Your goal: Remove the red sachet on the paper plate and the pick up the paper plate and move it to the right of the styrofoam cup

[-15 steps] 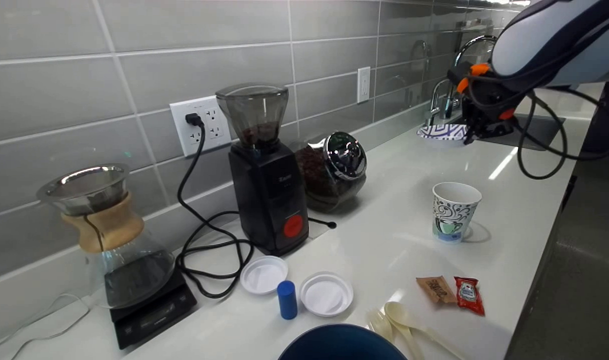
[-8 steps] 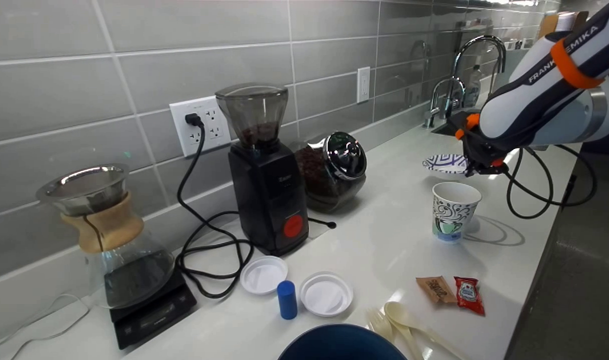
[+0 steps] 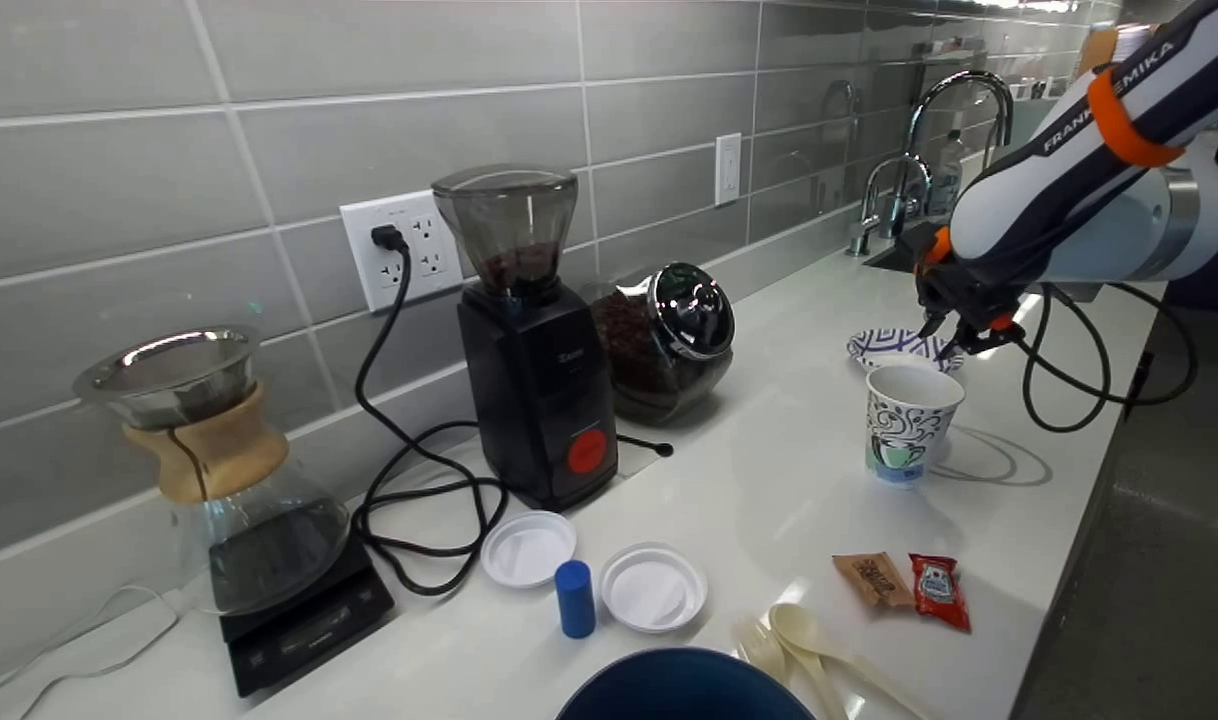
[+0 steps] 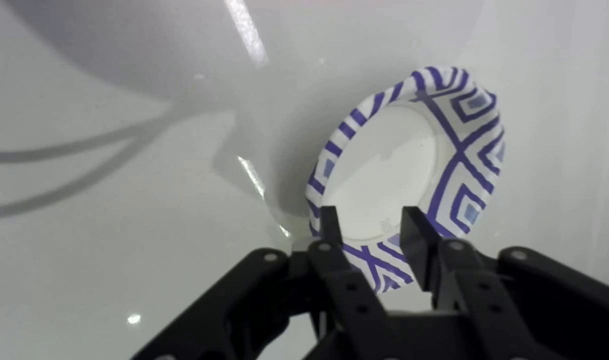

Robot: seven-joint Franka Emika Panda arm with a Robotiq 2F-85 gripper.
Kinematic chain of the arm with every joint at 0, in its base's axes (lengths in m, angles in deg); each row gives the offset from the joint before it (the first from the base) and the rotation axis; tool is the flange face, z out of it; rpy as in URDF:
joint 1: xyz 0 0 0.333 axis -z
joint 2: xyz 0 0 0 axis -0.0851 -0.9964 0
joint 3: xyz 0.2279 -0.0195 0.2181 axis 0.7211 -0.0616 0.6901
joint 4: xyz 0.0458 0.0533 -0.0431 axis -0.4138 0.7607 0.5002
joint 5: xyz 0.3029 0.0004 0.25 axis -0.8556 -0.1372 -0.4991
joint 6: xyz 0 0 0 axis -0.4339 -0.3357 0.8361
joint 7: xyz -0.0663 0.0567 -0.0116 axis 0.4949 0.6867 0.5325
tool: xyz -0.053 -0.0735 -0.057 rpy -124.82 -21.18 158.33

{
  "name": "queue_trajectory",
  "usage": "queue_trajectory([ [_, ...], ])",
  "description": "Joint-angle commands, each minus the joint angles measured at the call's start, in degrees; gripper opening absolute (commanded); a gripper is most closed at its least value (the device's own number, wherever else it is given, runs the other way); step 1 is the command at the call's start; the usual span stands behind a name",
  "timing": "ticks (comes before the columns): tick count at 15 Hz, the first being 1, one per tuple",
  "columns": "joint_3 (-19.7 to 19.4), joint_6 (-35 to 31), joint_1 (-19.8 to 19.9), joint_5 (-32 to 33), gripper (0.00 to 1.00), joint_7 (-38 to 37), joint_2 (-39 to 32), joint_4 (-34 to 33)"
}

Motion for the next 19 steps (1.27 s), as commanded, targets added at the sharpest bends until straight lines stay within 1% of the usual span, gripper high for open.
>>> queue_trajectory([
  [1,-0.15,10.93,0.78,-1.59,0.69,6.18,8.66,1.66],
  [2,0.27,14.02,1.36,-1.76,0.78,8.30,10.80,1.90],
  [3,0.26,19.36,1.56,-1.13,0.84,10.55,13.29,1.72],
  [4,0.63,23.27,1.81,-0.83,0.92,13.76,15.74,1.85],
  [5,1.13,26.96,2.06,-1.43,0.98,17.07,18.28,2.23],
  [6,1.13,29.72,1.82,-0.74,1.00,19.43,20.59,2.72],
  [9,2.52,37.97,1.21,-1.89,1.00,26.83,25.95,3.75],
  [11,3.81,41.81,0.63,-2.70,1.00,31.34,28.12,4.05],
  [13,5.41,44.31,-0.31,-3.95,1.00,35.62,31.03,5.07],
  [14,4.94,42.57,0.85,-1.63,1.00,31.15,27.56,2.63],
  [16,5.60,42.96,0.63,-1.71,1.00,31.17,28.32,2.77],
  [19,5.23,42.94,1.11,-1.69,1.00,31.21,27.74,2.78],
])
